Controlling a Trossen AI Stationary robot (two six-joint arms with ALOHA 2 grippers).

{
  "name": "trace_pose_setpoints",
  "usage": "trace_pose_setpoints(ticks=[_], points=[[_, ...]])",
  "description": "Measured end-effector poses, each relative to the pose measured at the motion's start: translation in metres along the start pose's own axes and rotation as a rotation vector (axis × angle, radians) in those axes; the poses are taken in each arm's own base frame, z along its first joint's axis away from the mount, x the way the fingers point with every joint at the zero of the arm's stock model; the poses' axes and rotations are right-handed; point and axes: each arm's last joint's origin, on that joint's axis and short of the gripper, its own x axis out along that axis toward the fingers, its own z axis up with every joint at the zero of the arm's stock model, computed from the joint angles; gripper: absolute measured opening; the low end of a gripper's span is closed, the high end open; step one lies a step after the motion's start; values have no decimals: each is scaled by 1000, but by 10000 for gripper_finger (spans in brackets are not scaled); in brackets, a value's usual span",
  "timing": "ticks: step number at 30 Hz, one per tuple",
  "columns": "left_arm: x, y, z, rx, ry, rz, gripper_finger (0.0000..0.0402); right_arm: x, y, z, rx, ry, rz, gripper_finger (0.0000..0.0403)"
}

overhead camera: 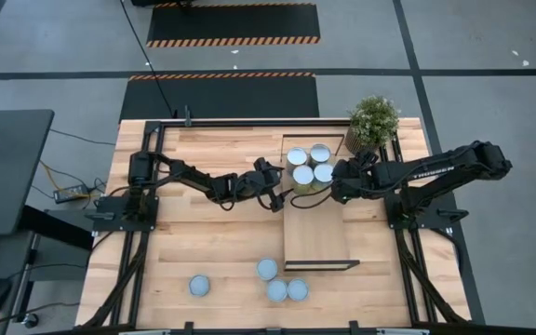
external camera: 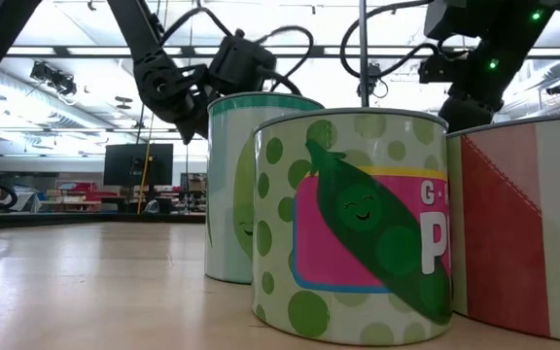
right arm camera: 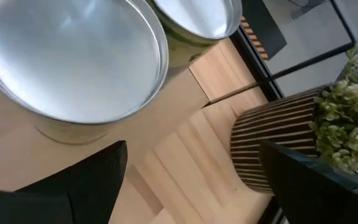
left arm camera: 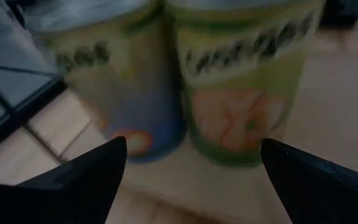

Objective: Pick and place cans onto a shelf
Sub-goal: Adjust the canned oranges and carrots on the shelf

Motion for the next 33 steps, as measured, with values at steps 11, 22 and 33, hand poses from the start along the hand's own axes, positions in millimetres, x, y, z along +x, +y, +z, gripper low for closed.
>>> trace_pose_setpoints(ticks=[11,22,33], points=[[2,2,-8,35,65,-18,377,-11,8,-2,-8,-2,71,373],[-1,-6,-7,58,53,-45,377,-11,5,0,-44,-69,-31,373],[-1,-6,-7,55,44,-43,377,-4,-2,6,-54,-91,-105,373]])
